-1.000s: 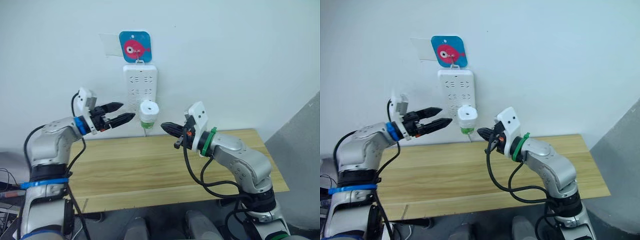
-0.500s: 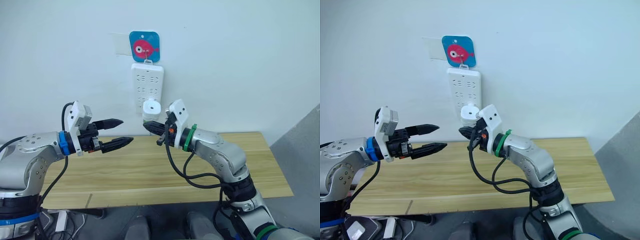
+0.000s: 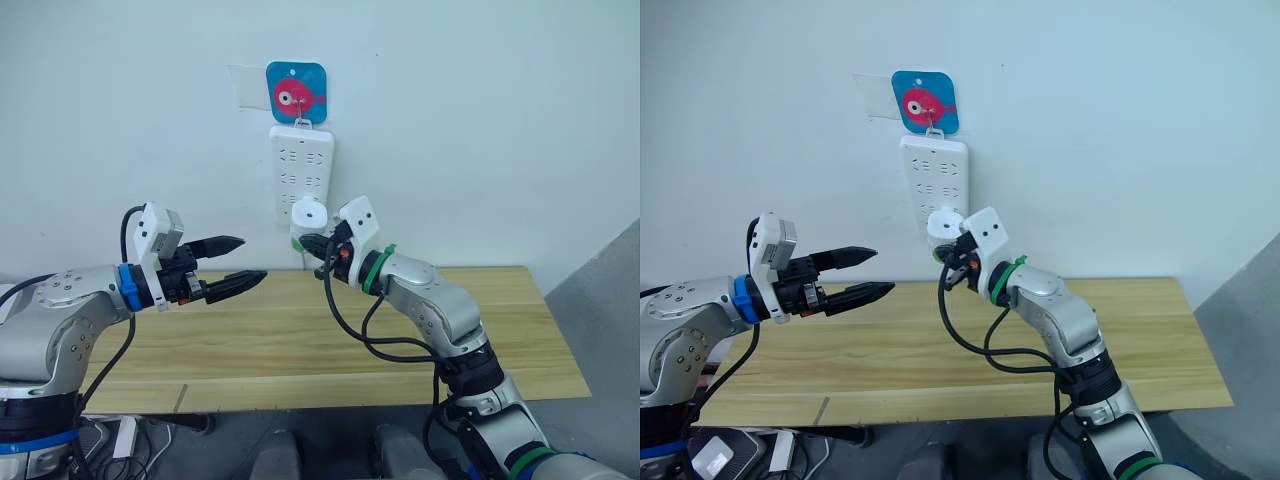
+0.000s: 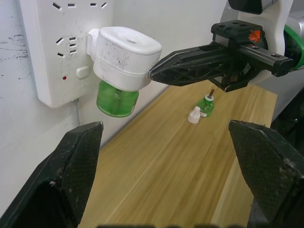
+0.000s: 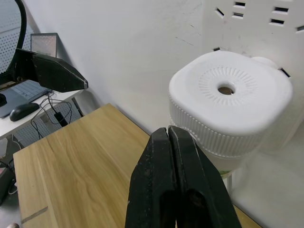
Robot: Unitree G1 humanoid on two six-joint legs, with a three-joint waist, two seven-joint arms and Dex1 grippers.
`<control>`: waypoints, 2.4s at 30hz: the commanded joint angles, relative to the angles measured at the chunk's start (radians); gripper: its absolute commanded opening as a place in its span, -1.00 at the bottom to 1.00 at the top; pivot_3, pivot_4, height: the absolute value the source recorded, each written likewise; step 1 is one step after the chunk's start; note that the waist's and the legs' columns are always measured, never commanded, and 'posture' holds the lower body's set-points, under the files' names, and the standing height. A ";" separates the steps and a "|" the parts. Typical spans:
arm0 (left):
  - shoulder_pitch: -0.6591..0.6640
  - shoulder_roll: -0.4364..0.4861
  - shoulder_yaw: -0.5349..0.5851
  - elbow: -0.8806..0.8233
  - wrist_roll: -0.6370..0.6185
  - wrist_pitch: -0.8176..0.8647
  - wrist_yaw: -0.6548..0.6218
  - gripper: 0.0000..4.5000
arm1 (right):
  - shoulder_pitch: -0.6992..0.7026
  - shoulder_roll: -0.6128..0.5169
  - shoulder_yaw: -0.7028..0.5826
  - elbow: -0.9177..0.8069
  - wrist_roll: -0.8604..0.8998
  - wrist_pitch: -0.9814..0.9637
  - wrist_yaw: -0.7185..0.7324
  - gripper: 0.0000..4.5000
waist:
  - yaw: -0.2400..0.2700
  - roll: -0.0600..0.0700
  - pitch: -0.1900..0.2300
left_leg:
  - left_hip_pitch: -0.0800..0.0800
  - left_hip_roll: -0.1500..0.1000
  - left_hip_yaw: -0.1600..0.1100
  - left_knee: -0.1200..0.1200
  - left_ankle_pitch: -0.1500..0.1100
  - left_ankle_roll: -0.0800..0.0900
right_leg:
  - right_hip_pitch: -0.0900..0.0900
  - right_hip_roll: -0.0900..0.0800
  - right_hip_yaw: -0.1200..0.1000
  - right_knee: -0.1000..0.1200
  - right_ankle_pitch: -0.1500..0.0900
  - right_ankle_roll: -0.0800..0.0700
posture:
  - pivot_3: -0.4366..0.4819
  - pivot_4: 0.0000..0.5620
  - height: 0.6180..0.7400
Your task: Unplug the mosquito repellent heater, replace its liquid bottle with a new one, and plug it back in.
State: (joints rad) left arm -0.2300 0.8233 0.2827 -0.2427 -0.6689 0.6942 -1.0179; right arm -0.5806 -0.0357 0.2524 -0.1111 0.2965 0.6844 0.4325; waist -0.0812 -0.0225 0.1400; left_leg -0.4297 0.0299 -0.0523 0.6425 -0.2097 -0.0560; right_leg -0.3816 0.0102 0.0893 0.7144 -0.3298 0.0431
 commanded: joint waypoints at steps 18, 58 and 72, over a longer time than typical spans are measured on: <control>-0.022 0.011 0.008 -0.008 -0.010 -0.017 0.001 1.00 | -0.018 -0.015 -0.007 -0.013 -0.013 -0.019 -0.005 -0.99 | -0.001 0.000 0.000 | 0.000 0.000 0.000 0.000 0.000 0.000 | 0.000 0.000 0.000 0.000 0.000 0.000 | -0.03 -0.62 1.00; 0.055 0.123 0.067 0.271 0.209 -0.223 0.036 1.00 | 0.158 -0.553 -0.274 -0.216 0.168 0.017 0.350 0.60 | 0.007 0.000 0.001 | 0.004 0.001 0.004 -0.008 0.001 -0.001 | 0.002 0.001 0.000 -0.004 -0.001 -0.004 | -0.01 -0.66 1.00; 0.010 0.163 0.076 0.496 0.291 -0.395 -0.001 1.00 | 0.256 -0.718 -0.425 0.032 0.094 -0.204 0.386 0.98 | 0.010 -0.001 0.001 | 0.004 0.001 0.010 -0.012 0.001 -0.001 | 0.001 0.000 0.002 -0.008 -0.002 -0.006 | -0.06 -0.72 1.00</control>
State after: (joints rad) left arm -0.2037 0.9731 0.3433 0.2668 -0.3742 0.3179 -1.0066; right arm -0.3190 -0.7597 -0.1394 -0.0685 0.3933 0.5085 0.8296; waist -0.0712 -0.0236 0.1405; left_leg -0.4252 0.0311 -0.0420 0.6301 -0.2089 -0.0571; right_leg -0.3803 0.0105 0.0913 0.7068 -0.3315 0.0373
